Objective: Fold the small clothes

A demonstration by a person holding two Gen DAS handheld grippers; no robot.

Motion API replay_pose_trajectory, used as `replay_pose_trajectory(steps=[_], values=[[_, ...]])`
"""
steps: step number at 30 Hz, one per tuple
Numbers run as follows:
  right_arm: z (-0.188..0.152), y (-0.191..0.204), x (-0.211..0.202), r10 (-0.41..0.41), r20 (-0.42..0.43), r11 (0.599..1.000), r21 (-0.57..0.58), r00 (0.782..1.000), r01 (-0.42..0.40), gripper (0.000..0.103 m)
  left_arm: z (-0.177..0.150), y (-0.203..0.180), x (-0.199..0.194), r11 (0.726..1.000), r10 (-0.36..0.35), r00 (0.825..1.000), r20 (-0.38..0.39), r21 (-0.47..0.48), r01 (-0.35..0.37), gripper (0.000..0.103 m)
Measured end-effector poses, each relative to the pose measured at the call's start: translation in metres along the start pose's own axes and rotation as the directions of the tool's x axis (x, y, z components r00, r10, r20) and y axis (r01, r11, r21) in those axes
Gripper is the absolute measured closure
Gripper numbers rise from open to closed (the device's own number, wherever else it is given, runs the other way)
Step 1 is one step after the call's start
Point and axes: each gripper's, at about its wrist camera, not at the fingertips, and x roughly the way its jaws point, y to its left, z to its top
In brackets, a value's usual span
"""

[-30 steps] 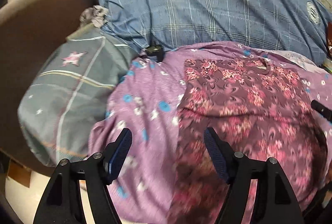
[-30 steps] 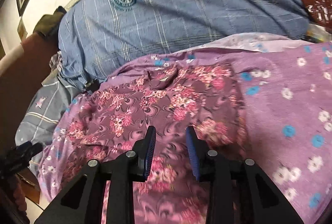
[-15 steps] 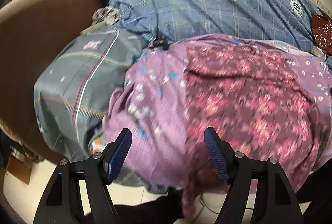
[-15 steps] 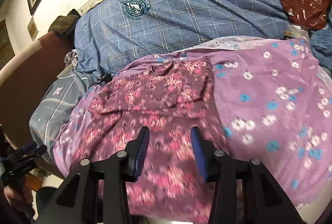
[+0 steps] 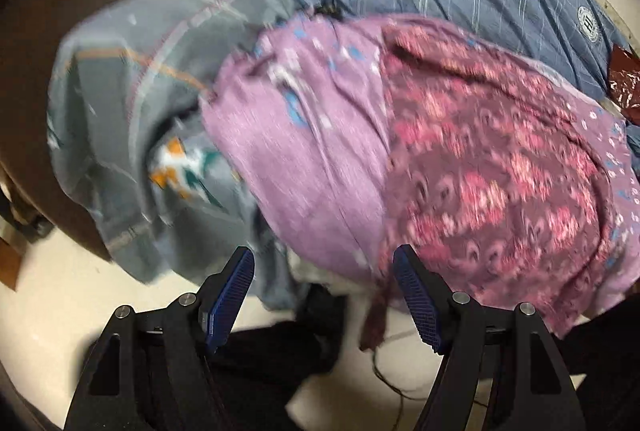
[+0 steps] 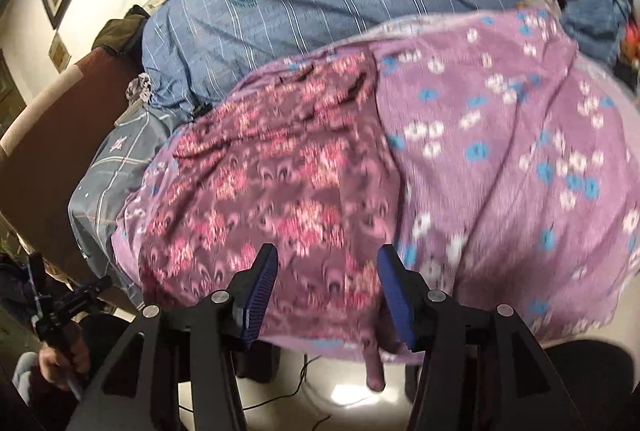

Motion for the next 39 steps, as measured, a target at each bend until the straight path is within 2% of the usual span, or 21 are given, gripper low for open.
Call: replay_pose_trajectory(steps=[4,8,11,15,17,19,20,21,22,23,24,25,26,28,33,36,39], values=[[-0.017,-0.006,0.01,0.021,-0.074,0.999,0.032,0.997,-0.019,0.048,-0.011,-0.003,0.03,0.999,-0.03,0.996,-0.088,0.02,0.032,0.031],[-0.036,-0.021,0.022,0.061,-0.145,0.993,0.113,0.988,-0.045,0.047,-0.015,-0.008,0.057,0.998,-0.041,0.988,-0.148,0.034,0.046,0.031],[-0.049,-0.029,0.039,0.063,-0.201,0.986,0.165,0.978,-0.03,0.045,-0.013,-0.014,0.07,0.997,-0.05,0.985,-0.166,0.041,0.058,0.031],[-0.057,-0.031,0.063,0.019,-0.249,0.986,0.164,0.968,0.022,0.044,-0.011,-0.016,0.086,0.996,-0.069,0.981,-0.18,0.051,0.079,0.031],[-0.06,-0.031,0.08,-0.012,-0.293,0.989,0.139,0.956,0.055,0.043,-0.013,-0.02,0.097,0.995,-0.07,0.979,-0.193,0.052,0.082,0.033],[-0.063,-0.029,0.1,-0.063,-0.326,0.989,0.108,0.943,0.103,0.043,-0.014,-0.016,0.108,0.994,-0.092,0.972,-0.218,0.031,0.101,0.039],[-0.065,-0.028,0.109,-0.083,-0.336,0.988,0.099,0.938,0.123,0.043,-0.016,-0.015,0.112,0.994,-0.104,0.968,-0.23,0.013,0.11,0.052],[-0.067,-0.028,0.116,-0.09,-0.346,0.987,0.093,0.934,0.13,0.044,-0.016,-0.011,0.119,0.992,-0.125,0.96,-0.251,-0.016,0.125,0.07],[-0.069,-0.027,0.123,-0.096,-0.364,0.987,0.083,0.926,0.136,0.049,-0.016,-0.007,0.125,0.99,-0.144,0.952,-0.269,-0.046,0.137,0.078],[-0.072,-0.025,0.129,-0.105,-0.383,0.987,0.07,0.918,0.142,0.058,-0.017,-0.003,0.13,0.986,-0.162,0.946,-0.281,-0.072,0.147,0.088],[-0.076,-0.023,0.133,-0.118,-0.4,0.988,0.049,0.909,0.149,0.088,-0.016,0.003,0.134,0.982,-0.181,0.942,-0.284,-0.106,0.157,0.095],[-0.078,-0.021,0.133,-0.131,-0.408,0.988,0.027,0.903,0.155,0.1,-0.017,0.005,0.135,0.98,-0.186,0.942,-0.279,-0.123,0.157,0.096],[-0.079,-0.019,0.129,-0.138,-0.402,0.988,0.013,0.905,0.157,0.1,-0.016,0.008,0.134,0.976,-0.197,0.942,-0.271,-0.141,0.163,0.097],[-0.078,-0.016,0.117,-0.104,-0.395,0.992,0.028,0.913,0.125,0.1,-0.015,0.015,0.129,0.967,-0.231,0.941,-0.248,-0.169,0.193,0.098],[-0.066,-0.01,0.07,0.081,-0.383,0.993,0.109,0.92,-0.042,0.1,-0.014,0.021,0.099,0.95,-0.301,0.932,-0.2,-0.148,0.275,0.099],[-0.052,-0.002,0.032,0.21,-0.341,0.975,0.135,0.916,-0.174,0.1,-0.011,0.027,0.07,0.941,-0.332,0.931,-0.155,-0.12,0.316,0.099],[-0.032,0.007,0.001,0.309,-0.283,0.949,0.151,0.908,-0.276,0.1,-0.004,0.036,0.037,0.919,-0.391,0.914,-0.108,-0.105,0.38,0.099]])
